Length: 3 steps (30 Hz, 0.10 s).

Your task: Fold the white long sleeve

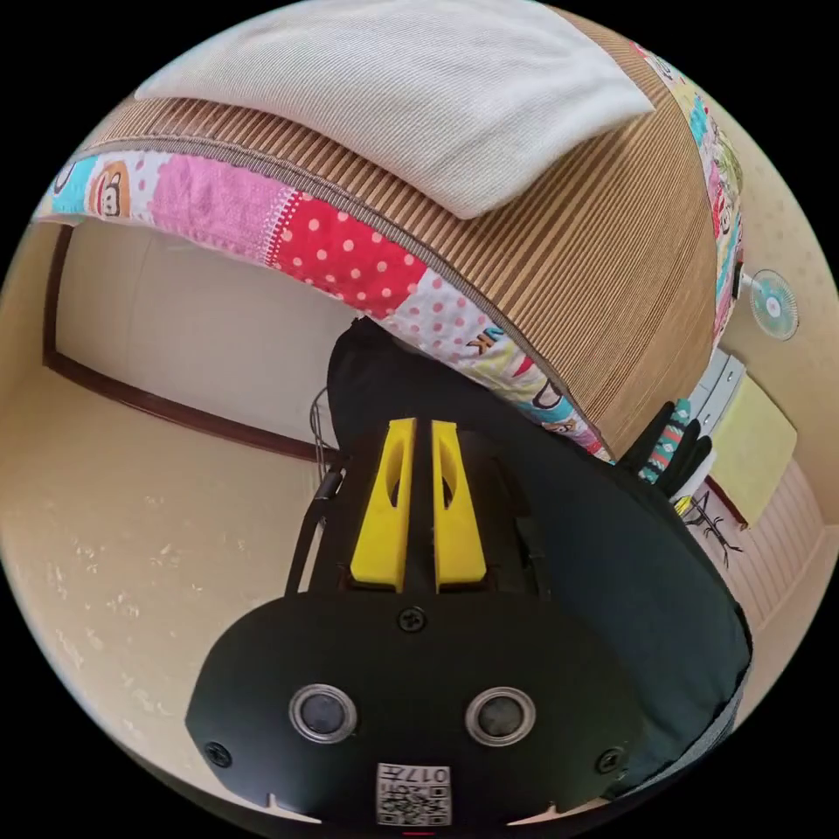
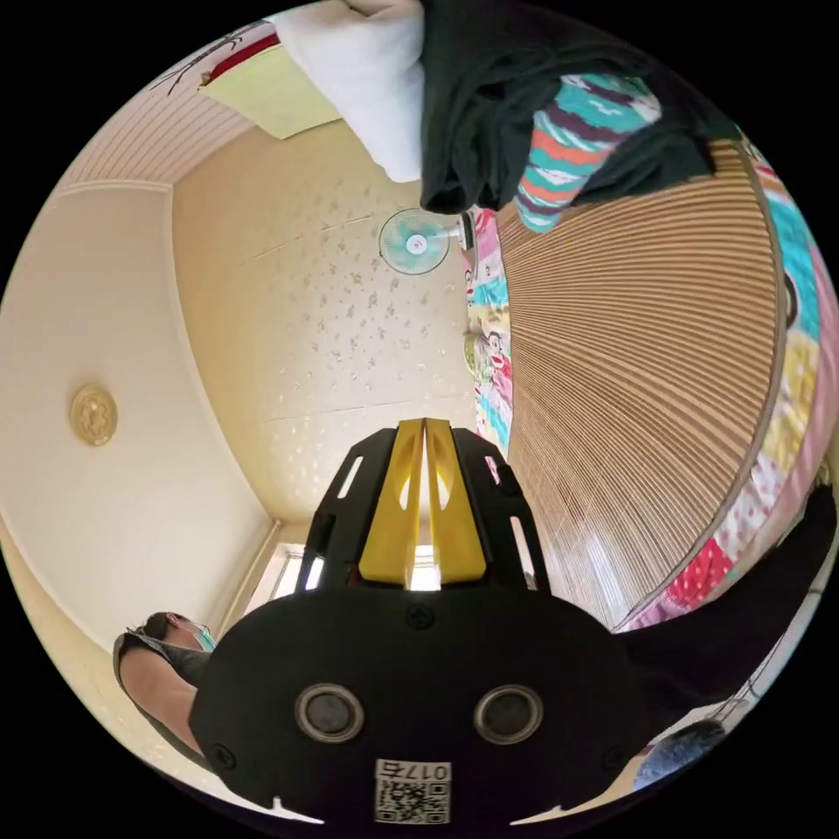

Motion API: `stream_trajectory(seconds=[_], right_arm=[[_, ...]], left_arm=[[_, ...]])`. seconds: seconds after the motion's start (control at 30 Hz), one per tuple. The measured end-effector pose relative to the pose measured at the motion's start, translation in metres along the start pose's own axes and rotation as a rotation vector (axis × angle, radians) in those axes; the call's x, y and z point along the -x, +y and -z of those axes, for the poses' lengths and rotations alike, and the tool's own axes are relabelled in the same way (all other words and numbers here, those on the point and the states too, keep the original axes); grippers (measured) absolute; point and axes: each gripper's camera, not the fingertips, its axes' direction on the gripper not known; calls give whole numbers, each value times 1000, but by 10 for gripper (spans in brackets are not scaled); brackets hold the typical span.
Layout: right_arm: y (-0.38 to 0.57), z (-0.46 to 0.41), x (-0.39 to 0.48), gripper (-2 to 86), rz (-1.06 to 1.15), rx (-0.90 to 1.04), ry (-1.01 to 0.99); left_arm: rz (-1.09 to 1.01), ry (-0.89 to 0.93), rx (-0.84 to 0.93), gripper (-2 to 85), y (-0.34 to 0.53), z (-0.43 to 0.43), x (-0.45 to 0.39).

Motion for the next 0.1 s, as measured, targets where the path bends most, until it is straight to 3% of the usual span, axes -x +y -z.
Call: stream_trajectory(seconds=[0.1], right_arm=[[61, 33, -57, 3, -166, -144, 27]], left_arm=[[-11, 92, -118, 48, 9, 50, 35]])
